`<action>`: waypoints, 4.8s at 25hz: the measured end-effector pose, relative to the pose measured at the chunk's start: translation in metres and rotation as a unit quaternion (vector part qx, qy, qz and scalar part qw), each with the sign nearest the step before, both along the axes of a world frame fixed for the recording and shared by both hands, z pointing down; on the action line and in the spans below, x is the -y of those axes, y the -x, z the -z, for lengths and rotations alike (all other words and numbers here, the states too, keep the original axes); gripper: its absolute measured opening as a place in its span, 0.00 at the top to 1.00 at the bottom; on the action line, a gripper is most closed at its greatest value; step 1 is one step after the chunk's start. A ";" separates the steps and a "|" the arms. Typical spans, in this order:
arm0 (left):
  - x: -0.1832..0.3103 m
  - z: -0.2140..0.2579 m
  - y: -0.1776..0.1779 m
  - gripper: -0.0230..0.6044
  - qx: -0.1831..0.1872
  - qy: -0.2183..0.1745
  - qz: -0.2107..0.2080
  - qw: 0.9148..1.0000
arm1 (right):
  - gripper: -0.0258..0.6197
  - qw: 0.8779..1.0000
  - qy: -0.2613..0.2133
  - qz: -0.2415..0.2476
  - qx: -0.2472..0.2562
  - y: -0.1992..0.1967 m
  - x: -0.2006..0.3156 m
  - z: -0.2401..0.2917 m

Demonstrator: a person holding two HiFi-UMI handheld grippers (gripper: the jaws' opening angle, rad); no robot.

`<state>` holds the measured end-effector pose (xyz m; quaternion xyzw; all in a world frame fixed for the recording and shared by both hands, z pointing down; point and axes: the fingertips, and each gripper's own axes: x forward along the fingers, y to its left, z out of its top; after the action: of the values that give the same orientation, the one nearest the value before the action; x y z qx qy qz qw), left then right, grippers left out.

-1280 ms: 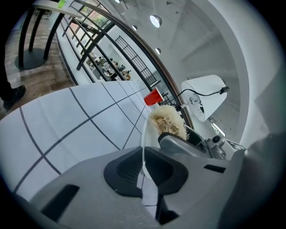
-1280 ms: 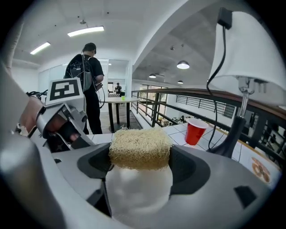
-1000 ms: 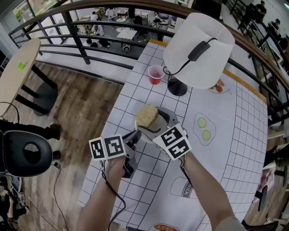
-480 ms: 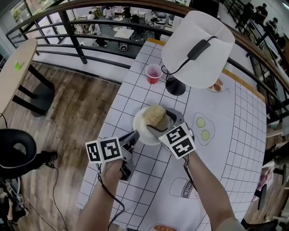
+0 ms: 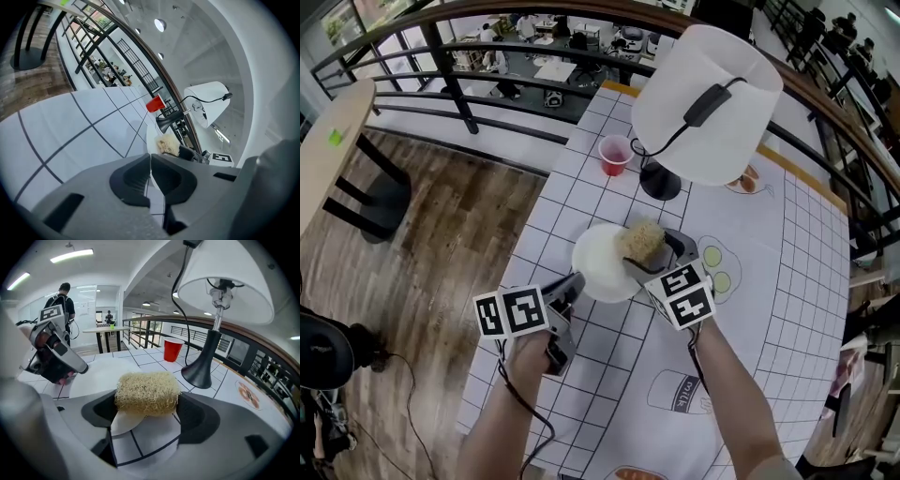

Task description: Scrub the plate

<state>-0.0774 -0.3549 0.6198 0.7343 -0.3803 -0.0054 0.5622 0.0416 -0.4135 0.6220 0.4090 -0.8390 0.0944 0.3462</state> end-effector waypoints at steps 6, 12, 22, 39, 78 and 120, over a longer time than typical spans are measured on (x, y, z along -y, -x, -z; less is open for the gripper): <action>0.000 -0.001 0.000 0.93 0.003 0.000 0.003 1.000 | 0.35 0.998 -0.023 0.043 0.048 0.028 -0.011 0.027; 0.001 -0.001 0.000 0.93 0.003 0.001 0.003 1.000 | 0.35 0.981 -0.031 0.168 0.089 0.094 -0.044 0.062; 0.001 -0.002 -0.003 0.93 0.008 0.008 -0.002 1.000 | 0.38 0.979 0.038 0.166 0.114 0.084 -0.049 0.022; 0.003 -0.005 0.001 0.93 0.008 0.021 0.008 1.000 | 0.39 0.994 0.021 0.106 0.018 0.006 -0.040 -0.004; 0.003 -0.005 0.004 0.93 0.004 0.021 0.023 0.999 | 0.39 0.983 -0.002 0.186 -0.009 0.081 -0.104 0.007; -0.039 0.025 -0.011 0.79 0.102 -0.005 -0.051 0.994 | 0.39 0.998 0.023 0.053 -0.029 -0.013 -0.104 0.047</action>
<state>-0.0661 -0.3160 0.5947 0.7525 -0.3977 0.0957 0.5162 0.0547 -0.3099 0.5750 0.3582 -0.8469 0.0833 0.3840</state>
